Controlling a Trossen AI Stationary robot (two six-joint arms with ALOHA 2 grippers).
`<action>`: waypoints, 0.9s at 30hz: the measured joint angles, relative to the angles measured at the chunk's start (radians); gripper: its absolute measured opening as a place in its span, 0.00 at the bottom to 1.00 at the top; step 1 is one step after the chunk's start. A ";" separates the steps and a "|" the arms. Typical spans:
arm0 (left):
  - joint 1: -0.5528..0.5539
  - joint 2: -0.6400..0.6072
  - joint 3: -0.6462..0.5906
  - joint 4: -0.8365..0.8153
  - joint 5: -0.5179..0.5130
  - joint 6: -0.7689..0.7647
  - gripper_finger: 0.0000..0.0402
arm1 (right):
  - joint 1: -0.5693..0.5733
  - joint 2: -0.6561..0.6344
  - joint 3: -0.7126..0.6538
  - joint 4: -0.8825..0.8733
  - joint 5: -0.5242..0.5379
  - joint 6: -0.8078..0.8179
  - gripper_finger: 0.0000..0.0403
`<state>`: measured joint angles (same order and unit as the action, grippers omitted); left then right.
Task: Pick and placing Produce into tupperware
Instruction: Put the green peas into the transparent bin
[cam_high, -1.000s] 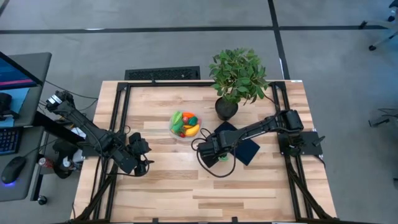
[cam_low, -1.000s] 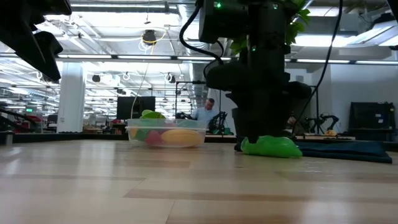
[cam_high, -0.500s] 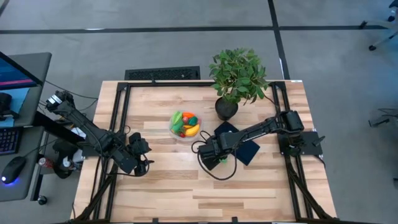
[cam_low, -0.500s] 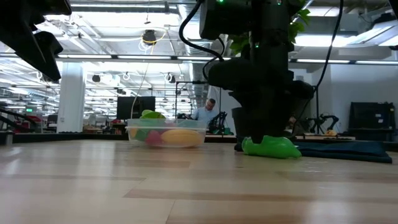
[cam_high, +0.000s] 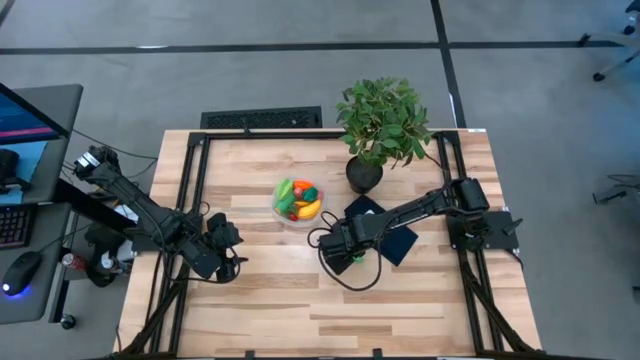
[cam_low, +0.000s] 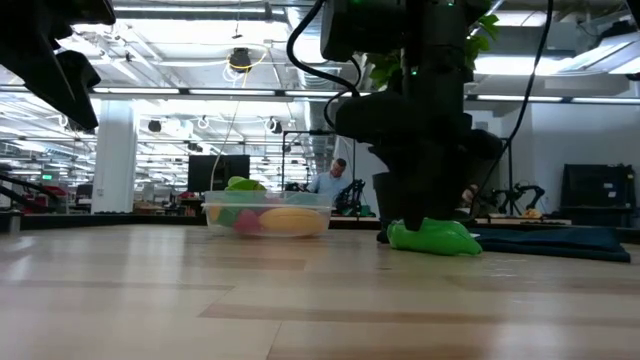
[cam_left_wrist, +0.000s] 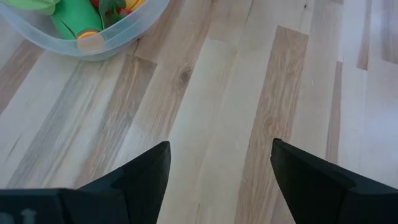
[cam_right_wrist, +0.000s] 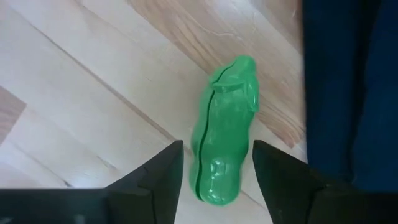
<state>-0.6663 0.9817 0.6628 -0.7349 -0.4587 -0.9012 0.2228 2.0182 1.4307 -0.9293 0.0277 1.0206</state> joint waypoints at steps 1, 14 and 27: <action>0.000 0.000 0.000 0.000 0.000 -0.001 0.66 | 0.000 0.000 0.000 0.001 0.000 0.000 0.46; 0.000 0.000 0.000 0.000 0.000 -0.003 0.66 | 0.004 0.055 0.000 0.034 -0.030 -0.022 0.54; 0.000 0.000 0.000 -0.008 0.005 -0.003 0.66 | 0.012 0.067 0.008 0.048 -0.033 -0.007 0.54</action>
<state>-0.6666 0.9817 0.6628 -0.7425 -0.4538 -0.9039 0.2352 2.0847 1.4391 -0.8818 -0.0051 1.0140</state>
